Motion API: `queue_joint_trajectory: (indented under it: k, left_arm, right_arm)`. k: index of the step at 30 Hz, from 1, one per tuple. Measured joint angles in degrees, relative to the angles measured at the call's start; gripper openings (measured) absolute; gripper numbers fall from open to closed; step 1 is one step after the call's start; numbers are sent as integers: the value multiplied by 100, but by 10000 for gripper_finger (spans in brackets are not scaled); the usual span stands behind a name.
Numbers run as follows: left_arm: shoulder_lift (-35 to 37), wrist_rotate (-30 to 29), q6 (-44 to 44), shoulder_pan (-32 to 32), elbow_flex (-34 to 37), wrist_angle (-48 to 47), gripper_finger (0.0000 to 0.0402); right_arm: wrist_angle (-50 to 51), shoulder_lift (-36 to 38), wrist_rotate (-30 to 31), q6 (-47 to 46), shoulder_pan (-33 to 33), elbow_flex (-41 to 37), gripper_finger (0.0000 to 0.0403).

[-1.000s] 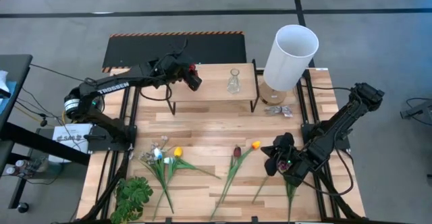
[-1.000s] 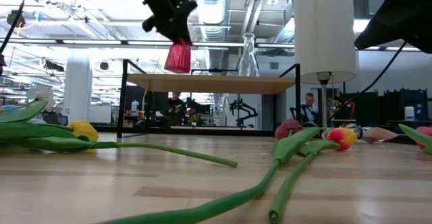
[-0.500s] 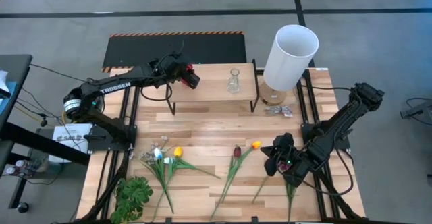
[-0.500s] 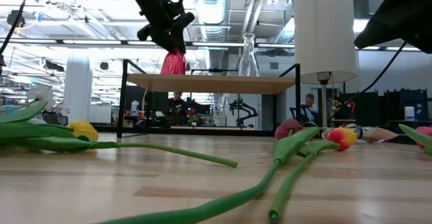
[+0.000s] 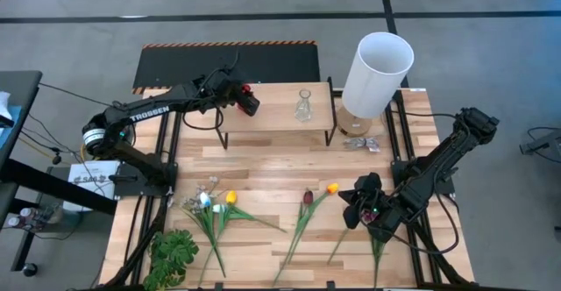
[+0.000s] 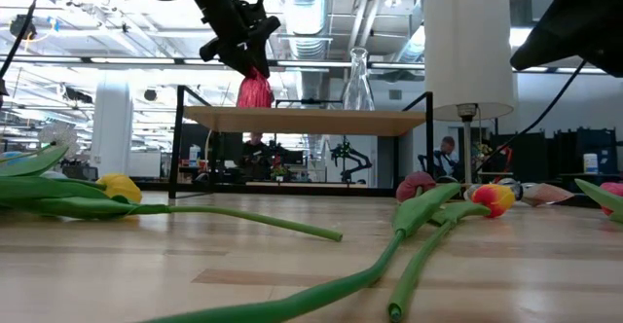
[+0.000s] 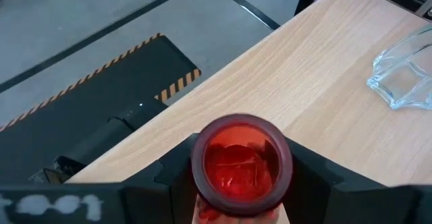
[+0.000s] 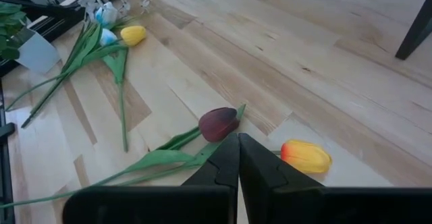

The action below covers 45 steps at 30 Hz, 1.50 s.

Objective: Pick and place flowers into a vace then onto a shelf
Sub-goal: Put the red vase on the shelf

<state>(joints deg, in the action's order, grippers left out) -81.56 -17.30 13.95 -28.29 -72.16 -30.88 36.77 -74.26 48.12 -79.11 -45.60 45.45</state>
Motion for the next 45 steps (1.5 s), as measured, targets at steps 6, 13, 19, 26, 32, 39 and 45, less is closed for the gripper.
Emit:
queue_joint_trajectory:
  k: [6, 13, 19, 26, 32, 39, 45]
  left_arm:
    - [0, 14, -42, 0, 0, -34, 165]
    - [90, 55, -121, 2, -2, -135, 166]
    - [347, 76, -129, 0, -2, -226, 167]
    - [446, 391, -68, 2, -2, -368, 167]
    - [409, 313, -96, 4, -4, -320, 167]
    - [342, 217, -189, 2, -7, -383, 167]
    - [286, 335, -254, 2, -13, -565, 167]
  right_arm:
    - [0, 1, -1, -2, 0, 0, 0]
    - [0, 2, 0, 0, 0, 0, 0]
    - [0, 2, 2, 0, 0, 0, 0]
    - [2, 2, 0, 0, 0, 0, 0]
    - [2, 2, 0, 0, 0, 0, 0]
    - [-2, 2, -4, 0, 0, 0, 0]
    - [-22, 2, -17, 0, 0, 0, 0]
